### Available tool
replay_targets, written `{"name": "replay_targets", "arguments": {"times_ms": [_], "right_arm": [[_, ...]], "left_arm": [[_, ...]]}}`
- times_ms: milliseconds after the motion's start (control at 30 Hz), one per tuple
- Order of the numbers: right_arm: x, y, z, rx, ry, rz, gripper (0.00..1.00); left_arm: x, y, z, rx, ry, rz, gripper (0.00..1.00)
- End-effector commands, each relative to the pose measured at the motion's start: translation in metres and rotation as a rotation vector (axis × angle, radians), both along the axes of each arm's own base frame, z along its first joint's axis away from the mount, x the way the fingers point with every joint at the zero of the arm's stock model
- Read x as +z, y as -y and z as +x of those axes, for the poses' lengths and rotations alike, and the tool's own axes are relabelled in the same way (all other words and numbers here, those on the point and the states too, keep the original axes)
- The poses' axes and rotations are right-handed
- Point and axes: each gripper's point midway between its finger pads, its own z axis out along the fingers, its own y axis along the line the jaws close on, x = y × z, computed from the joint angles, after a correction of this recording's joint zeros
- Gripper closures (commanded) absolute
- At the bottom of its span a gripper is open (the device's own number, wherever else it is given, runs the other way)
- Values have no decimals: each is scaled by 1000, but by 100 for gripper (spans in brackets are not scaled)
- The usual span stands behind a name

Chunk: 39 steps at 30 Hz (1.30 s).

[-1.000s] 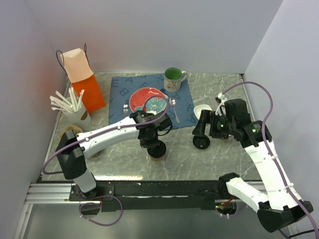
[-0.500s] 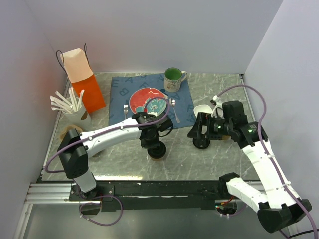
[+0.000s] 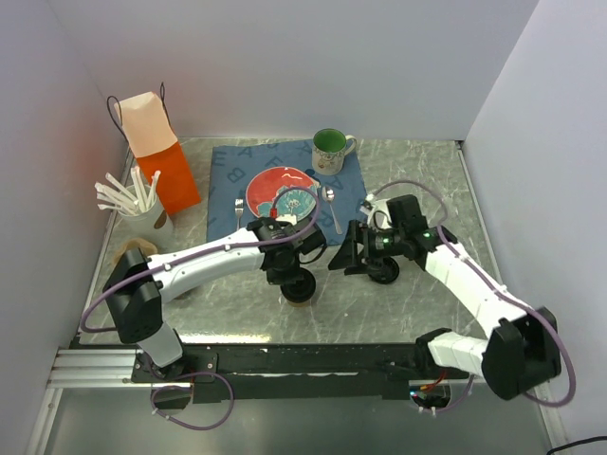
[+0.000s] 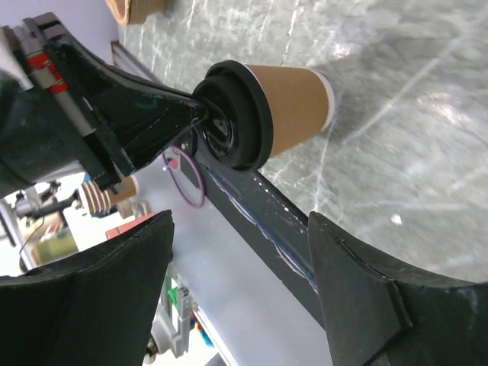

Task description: Pack the takeout coffee

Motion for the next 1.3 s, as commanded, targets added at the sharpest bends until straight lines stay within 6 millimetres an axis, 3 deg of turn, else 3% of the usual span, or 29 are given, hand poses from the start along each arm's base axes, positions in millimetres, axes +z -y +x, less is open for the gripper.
{"name": "replay_targets", "arguments": {"times_ms": [0,167,333,500,967,1267], "right_arm": [[-5,-24,4,87,24,60,22],[-25,-43,4,141,-15,34,25],[-43,-42,10,143,-44,-32,37],[-38,-42,19,118,-31,-56,50],[-53,-63,34,140,-53,-12,59],[-75,-64,23,172,-121,-31,63]], "left_arm": [[-17,0,-7,14,-32,10,99],[-24,-2,-10,15,-37,3,99],[-29,-3,-11,16,-41,4,99],[-35,-7,-15,9,-49,7,99],[-49,-8,-21,-11,-73,6,99],[-60,-10,-27,-16,-94,20,99]]}}
